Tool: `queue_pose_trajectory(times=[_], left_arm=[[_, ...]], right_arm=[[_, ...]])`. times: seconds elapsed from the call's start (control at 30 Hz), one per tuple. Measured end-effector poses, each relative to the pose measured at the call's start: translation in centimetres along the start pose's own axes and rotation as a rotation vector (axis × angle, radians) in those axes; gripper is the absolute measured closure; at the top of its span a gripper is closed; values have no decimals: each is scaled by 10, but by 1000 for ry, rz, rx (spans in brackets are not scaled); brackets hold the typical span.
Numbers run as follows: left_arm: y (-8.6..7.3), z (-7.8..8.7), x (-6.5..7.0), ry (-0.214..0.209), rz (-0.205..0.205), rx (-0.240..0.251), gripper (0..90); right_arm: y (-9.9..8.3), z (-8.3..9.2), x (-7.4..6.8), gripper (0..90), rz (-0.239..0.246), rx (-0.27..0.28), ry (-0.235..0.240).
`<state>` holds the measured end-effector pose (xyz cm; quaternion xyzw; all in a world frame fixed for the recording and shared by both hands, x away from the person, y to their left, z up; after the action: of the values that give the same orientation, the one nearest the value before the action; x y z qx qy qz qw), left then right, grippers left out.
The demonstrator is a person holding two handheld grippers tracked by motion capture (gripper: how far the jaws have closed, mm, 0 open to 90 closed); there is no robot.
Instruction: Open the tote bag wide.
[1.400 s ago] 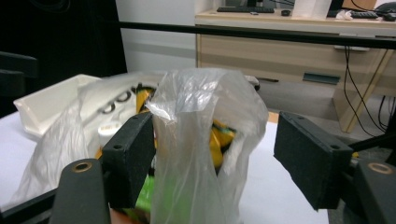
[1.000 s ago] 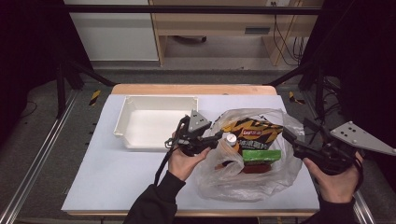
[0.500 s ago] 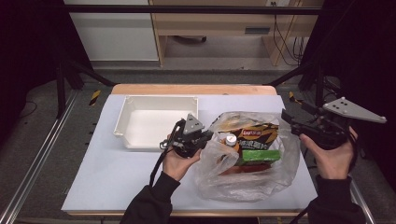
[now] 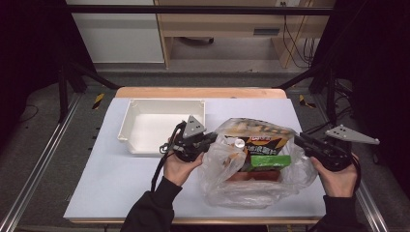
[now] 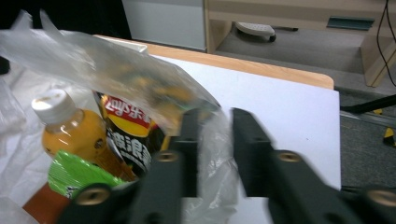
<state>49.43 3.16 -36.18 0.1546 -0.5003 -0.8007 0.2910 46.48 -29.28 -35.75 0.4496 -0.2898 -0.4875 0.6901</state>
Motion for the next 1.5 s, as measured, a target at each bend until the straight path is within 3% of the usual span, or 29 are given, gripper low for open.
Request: queue_pose_trajectory(times=[0.1, 0.27, 0.4, 0.57, 0.73, 0.83, 0.9, 0.97, 1.03, 1.07, 1.17, 1.2, 1.27, 1.37, 1.5], left_arm=[[6, 0, -1, 7, -4, 13, 879], [22, -1, 0, 25, -17, 38, 881], [37, -13, -8, 81, -31, 26, 876], [28, -43, -23, 114, -18, -65, 867], [6, -67, -26, 73, 7, -122, 857], [1, -75, -22, 66, 0, -132, 854], [3, -74, -21, 74, 3, -115, 856], [9, -68, -22, 84, 12, -58, 869], [17, -59, -25, 68, 57, 10, 881], [20, -57, -27, 71, 62, 21, 881], [21, -59, -31, 156, 8, -29, 887], [19, -63, -33, 163, 13, -40, 888], [11, -70, -35, 156, 26, -86, 887], [-11, -85, -33, 152, 12, -180, 887], [-37, -98, -32, 141, 16, -272, 880]], right_arm=[[0, 4, 2, 885, -4, 23, 4], [10, 9, 4, 900, -7, 92, -29], [18, 5, 11, 900, -21, 149, -87], [8, -17, 18, 900, -13, 81, -129], [-14, -32, 23, 900, -52, 22, -86], [-24, -37, 21, 899, -55, 2, -59], [-28, -40, 20, 900, -51, -4, -61], [-30, -43, 19, 900, -38, -16, -72], [-33, -46, 19, 900, -30, -23, -78], [-35, -48, 19, 900, -36, -23, -71], [-39, -51, 18, 898, -26, -34, -70], [-41, -53, 17, 897, -19, -40, -70], [-44, -55, 17, 898, -17, -41, -68], [-54, -58, 19, 896, -11, -70, -77], [-69, -62, 25, 886, -36, -101, -80]])
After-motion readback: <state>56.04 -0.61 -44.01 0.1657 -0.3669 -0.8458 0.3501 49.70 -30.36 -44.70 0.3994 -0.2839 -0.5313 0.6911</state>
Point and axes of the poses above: each handheld gripper's, and its own axes: z roughly backward along the jaws, y roughly out of its top, x roughly to its right, the point moved 5 cm from there along -z, roughly forward along the jaws, and after that the axes turned 4 degrees about -y, right-handed, at the moved point
